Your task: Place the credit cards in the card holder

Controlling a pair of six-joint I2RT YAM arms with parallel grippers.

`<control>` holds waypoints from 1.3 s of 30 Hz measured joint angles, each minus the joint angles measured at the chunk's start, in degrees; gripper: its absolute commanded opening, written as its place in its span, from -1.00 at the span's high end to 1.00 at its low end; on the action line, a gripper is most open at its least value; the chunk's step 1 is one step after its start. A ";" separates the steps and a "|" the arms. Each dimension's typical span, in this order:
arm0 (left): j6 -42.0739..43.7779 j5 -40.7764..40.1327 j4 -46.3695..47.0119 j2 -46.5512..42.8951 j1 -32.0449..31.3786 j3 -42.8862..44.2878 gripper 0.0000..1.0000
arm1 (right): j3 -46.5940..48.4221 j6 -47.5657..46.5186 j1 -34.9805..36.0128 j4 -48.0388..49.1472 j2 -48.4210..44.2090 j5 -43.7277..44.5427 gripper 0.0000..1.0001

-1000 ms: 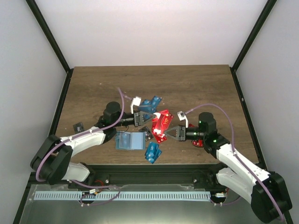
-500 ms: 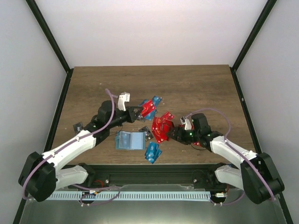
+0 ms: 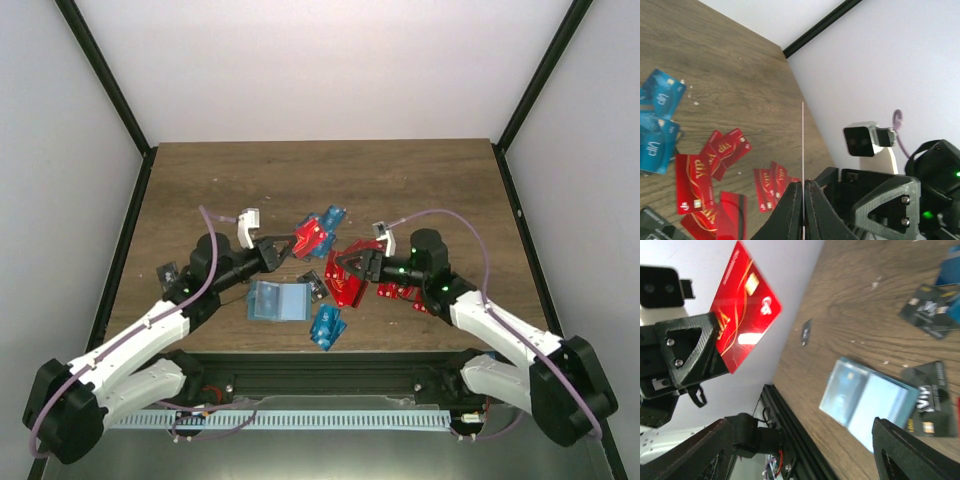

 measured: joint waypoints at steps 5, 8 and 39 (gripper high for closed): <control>-4.24 2.86 4.37 -0.72 0.00 -1.46 0.92 | 1.38 3.50 4.24 8.96 5.40 -1.22 -0.33; -6.16 4.20 6.49 -1.38 0.00 -2.62 0.92 | 3.15 5.60 5.01 13.84 8.55 -2.12 -0.16; 13.92 7.89 -19.30 -19.39 0.24 1.31 -0.32 | 19.52 -18.27 5.18 -0.44 19.54 -25.29 0.99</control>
